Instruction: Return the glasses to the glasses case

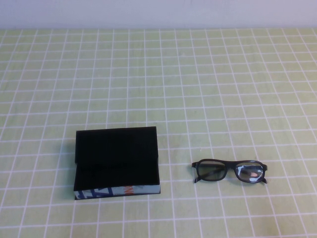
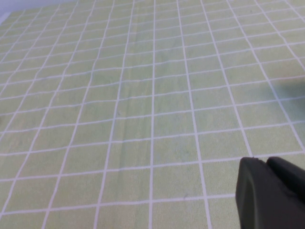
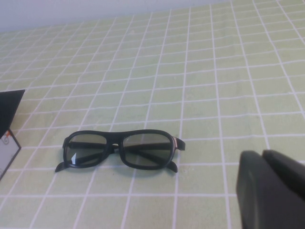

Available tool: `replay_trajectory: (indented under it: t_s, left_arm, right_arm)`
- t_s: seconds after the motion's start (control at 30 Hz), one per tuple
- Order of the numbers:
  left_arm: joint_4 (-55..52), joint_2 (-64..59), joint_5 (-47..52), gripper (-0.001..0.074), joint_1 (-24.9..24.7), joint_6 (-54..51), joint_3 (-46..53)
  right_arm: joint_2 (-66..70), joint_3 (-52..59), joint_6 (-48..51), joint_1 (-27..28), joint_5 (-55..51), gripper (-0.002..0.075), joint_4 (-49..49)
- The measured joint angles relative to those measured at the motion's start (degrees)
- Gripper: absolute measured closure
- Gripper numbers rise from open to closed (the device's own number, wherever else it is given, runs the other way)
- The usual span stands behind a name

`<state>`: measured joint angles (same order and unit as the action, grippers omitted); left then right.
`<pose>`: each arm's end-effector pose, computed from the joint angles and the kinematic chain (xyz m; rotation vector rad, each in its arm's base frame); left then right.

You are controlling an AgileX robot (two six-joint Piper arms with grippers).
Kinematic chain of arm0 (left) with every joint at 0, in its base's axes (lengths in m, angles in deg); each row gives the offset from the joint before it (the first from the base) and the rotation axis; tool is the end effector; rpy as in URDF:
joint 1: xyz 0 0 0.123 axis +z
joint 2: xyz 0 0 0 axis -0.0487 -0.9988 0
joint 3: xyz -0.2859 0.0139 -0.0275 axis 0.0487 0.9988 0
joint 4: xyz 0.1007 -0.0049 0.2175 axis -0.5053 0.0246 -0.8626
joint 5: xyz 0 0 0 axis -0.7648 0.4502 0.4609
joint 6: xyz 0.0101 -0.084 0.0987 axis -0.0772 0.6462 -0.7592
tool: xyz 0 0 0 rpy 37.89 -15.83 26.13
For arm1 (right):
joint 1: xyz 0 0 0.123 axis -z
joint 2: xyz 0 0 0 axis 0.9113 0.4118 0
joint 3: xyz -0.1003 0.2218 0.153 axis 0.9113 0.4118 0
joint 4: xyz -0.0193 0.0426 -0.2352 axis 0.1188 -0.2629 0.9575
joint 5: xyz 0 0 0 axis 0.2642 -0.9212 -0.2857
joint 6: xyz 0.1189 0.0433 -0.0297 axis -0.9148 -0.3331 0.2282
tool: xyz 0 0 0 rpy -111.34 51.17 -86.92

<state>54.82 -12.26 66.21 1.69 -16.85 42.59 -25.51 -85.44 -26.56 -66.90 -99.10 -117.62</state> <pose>0.0749 0.0074 0.1632 0.0805 1.8554 0.1330 0.0743 0.0280 0.1686 -0.0650 1.7955 0.2798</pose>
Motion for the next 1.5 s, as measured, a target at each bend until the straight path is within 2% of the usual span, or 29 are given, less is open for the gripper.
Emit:
replay_trajectory:
  t_s: [0.47,0.77,1.03,1.23,1.33,1.5]
  left_arm:
    - [0.0,0.0,0.0,0.0735,0.0,0.0,0.0]
    - [0.0,0.0,0.0,0.0735,0.0,0.0,0.0]
    - [0.0,0.0,0.0,0.0735,0.0,0.0,0.0]
    - [0.0,0.0,0.0,0.0735,0.0,0.0,0.0]
    - [0.0,0.0,0.0,0.0735,0.0,0.0,0.0]
    - [0.0,0.0,0.0,0.0735,0.0,0.0,0.0]
  right_arm:
    - [0.0,0.0,0.0,0.0,0.0,0.0746,-0.5]
    - [0.0,0.0,0.0,0.0,10.0,0.0746,-22.9]
    - [0.0,0.0,0.0,0.0,14.2,0.0746,-35.0]
    - [2.1,-2.1,-1.5,0.0,4.1,0.0745,-40.5]
    - [9.2,-7.2,-3.7,0.0,-2.5,0.0745,-37.4]
    - [26.7,-17.3,-4.5,0.0,-15.1,0.0744,-26.7]
